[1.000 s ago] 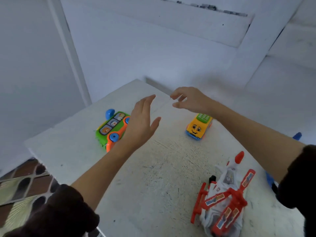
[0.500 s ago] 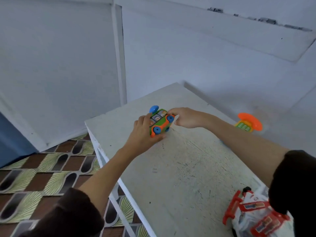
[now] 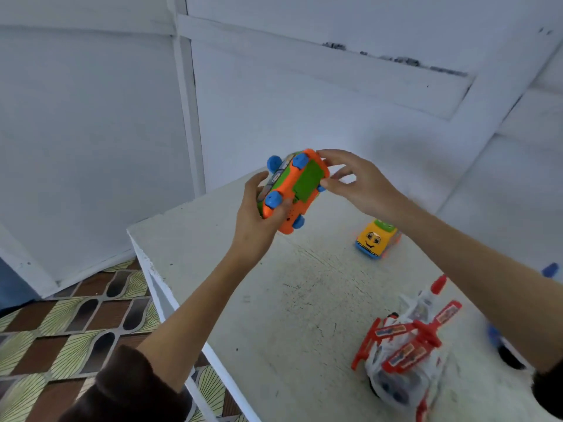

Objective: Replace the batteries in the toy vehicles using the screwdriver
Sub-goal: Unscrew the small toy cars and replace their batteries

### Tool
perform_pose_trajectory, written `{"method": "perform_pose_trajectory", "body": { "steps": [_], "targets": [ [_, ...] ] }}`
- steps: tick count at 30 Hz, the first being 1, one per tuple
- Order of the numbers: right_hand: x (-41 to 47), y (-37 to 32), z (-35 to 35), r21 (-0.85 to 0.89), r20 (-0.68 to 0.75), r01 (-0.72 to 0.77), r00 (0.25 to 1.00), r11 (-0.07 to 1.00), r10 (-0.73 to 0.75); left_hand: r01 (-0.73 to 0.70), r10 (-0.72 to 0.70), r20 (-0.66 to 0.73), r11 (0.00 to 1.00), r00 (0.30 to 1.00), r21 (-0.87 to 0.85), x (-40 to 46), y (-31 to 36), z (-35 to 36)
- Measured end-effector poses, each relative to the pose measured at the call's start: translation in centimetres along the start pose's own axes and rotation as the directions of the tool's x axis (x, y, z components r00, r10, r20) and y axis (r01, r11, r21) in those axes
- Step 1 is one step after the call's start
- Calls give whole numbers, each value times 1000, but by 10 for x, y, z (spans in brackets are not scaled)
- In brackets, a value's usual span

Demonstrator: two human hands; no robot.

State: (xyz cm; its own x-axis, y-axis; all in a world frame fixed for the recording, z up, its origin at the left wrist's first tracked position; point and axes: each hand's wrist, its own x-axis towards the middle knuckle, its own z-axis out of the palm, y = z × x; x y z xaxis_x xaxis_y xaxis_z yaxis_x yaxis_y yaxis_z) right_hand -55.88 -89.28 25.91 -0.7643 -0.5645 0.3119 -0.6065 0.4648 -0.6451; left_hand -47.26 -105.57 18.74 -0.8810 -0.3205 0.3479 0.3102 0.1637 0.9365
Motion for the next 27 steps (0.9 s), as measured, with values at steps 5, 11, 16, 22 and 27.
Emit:
{"method": "perform_pose_trajectory", "body": {
  "steps": [5,11,16,22,27],
  "targets": [
    [-64,-19,-54,240,-120,-27,991,970,57,-62,82,96,979,992,-196,-36,54,55],
    [-170,-34,-112,382,-194,-99,964,919,184,-75,191,298,929,935,-362,-114,100,137],
    [-273,-32,-159,314,-231,-171,940,934,250,-82,276,449,911,850,-405,-192,116,205],
    [-383,-22,-184,329,-295,-213,902,920,314,0,295,614,901,732,-433,-275,123,261],
    [-454,-9,-189,317,-285,-287,880,904,380,85,249,692,908,678,-410,-331,120,282]
  ]
}}
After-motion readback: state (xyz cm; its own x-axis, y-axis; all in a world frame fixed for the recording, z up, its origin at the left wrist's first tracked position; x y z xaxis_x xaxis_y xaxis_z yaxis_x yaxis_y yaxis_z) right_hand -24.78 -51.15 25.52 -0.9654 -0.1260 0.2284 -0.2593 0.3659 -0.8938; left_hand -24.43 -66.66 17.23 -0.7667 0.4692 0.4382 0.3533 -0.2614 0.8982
